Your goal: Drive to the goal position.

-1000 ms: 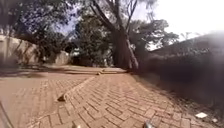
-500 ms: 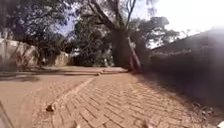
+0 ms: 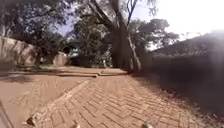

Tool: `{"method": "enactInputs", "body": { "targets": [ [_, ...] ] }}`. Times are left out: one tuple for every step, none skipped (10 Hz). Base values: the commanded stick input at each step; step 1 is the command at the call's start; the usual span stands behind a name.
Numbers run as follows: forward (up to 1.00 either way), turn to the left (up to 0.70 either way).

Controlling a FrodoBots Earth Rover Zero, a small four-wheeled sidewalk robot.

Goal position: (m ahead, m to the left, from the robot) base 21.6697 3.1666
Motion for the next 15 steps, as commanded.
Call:
{"method": "enactInputs", "body": {
  "targets": [
    [0.7,0.0],
    [0.7,0.0],
    [0.7,0.0],
    [0.7,0.0],
    [0.7,0.0],
    [0.7,0.0],
    [0.7,0.0],
    [0.7,0.0],
    [0.7,0.0],
    [0.7,0.0],
    [0.7,0.0],
    [0.7,0.0],
    [0.7,0.0],
    [0.7,-0.17],
    [0.7,-0.29]
  ]
}}
